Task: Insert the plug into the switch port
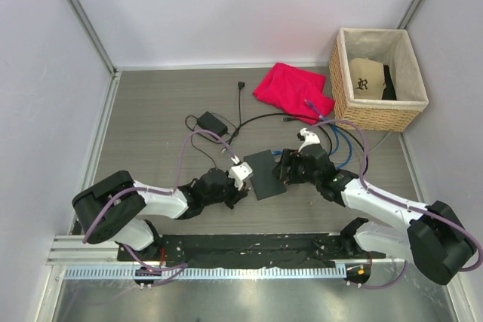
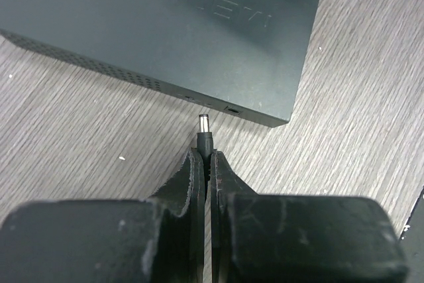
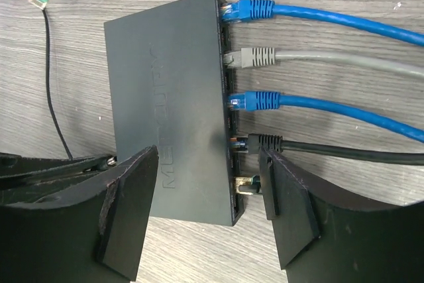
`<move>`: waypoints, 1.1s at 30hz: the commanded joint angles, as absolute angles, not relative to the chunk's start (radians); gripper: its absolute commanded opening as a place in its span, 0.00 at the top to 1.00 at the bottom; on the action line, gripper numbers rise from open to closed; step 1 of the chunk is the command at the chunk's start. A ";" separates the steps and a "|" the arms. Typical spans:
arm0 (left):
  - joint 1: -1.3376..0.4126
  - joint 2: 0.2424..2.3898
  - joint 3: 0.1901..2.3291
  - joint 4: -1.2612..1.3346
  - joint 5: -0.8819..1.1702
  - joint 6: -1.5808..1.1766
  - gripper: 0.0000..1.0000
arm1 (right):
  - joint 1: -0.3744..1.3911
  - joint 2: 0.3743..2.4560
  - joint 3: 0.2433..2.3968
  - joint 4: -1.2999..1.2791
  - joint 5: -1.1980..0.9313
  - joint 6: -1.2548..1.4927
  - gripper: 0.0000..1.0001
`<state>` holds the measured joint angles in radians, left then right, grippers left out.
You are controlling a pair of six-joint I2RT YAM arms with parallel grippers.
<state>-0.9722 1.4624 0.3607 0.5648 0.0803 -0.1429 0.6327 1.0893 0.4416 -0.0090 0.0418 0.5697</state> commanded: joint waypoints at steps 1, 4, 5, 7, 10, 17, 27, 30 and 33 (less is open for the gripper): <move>-0.991 1.482 0.383 0.591 0.104 -0.089 1.00 | 0.626 1.123 0.497 0.017 0.045 0.534 0.30; -0.996 1.476 0.387 0.580 0.123 -0.077 1.00 | 0.624 1.157 0.505 0.023 0.014 0.520 0.30; -0.997 1.477 0.391 0.569 0.126 -0.069 1.00 | 0.626 1.173 0.508 0.023 -0.024 0.515 0.30; -1.000 1.482 0.414 0.526 0.136 -0.061 1.00 | 0.626 1.190 0.525 0.023 -0.066 0.503 0.32; -1.008 1.483 0.423 0.511 0.144 -0.052 1.00 | 0.627 1.216 0.541 0.020 -0.098 0.486 0.34; -1.017 1.486 0.442 0.468 0.140 -0.048 1.00 | 0.626 1.247 0.554 0.018 -0.126 0.479 0.37; -1.023 1.496 0.495 0.368 0.156 -0.028 1.00 | 0.626 1.269 0.566 0.008 -0.147 0.476 0.38; -1.025 1.485 0.502 0.353 0.164 -0.023 1.00 | 0.626 1.273 0.563 0.008 -0.147 0.477 0.38; -1.026 1.476 0.499 0.348 0.169 -0.023 1.00 | 0.626 1.282 0.563 0.008 -0.146 0.485 0.38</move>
<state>-1.0084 1.4834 0.4770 0.3737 0.1173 -0.0372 0.6212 1.2655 0.5308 -0.0177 -0.1070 0.4782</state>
